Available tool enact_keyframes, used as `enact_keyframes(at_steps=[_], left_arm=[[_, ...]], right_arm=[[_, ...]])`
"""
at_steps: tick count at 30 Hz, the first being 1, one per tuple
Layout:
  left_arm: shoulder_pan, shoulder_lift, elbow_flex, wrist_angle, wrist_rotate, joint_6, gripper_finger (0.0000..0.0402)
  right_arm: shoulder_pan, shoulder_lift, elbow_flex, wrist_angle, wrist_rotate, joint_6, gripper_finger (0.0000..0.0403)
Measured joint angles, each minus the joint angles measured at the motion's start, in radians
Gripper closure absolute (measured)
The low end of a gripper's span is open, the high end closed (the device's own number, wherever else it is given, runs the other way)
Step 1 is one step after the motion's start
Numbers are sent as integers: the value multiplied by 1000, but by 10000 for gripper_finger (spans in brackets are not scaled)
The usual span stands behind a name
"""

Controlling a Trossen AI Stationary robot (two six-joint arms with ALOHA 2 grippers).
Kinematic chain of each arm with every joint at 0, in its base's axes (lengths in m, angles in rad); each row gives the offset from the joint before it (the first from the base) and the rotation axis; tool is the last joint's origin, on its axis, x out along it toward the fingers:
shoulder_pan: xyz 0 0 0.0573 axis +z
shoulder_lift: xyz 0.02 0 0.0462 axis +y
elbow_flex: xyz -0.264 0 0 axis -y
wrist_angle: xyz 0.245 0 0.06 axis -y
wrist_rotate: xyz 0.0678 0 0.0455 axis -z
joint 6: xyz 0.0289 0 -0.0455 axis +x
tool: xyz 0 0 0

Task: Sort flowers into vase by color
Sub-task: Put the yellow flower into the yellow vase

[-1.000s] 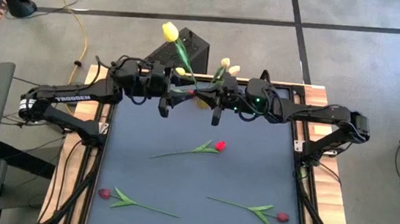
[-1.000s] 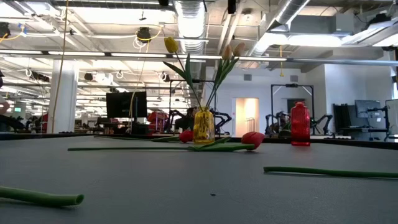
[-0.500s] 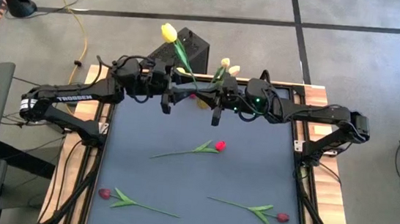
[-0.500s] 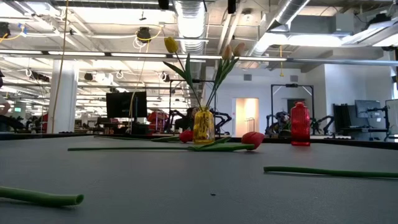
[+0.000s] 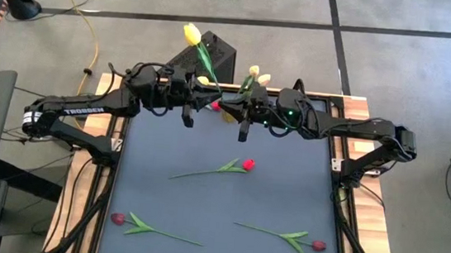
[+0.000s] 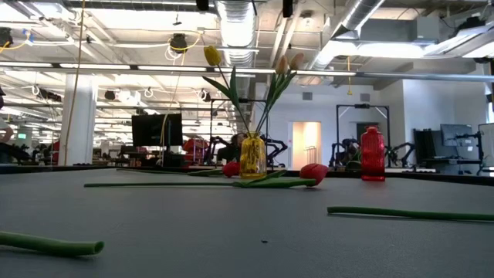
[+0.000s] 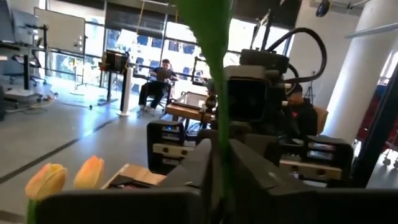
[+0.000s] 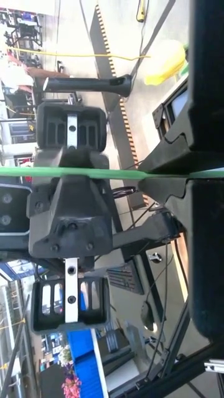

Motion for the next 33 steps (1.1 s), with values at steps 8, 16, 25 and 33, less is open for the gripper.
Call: enact_keyframes(at_steps=[8,16,25,33], left_arm=[[0,0,0,1,3,8,400],[0,0,0,1,0,30,401],[0,0,0,0,0,54,401],[0,0,0,-10,-4,67,401]], right_arm=[[5,0,0,0,0,1,353],[6,0,0,0,0,1,349],[6,0,0,-4,-5,-27,336],[7,1,1,-65,-7,-25,232]])
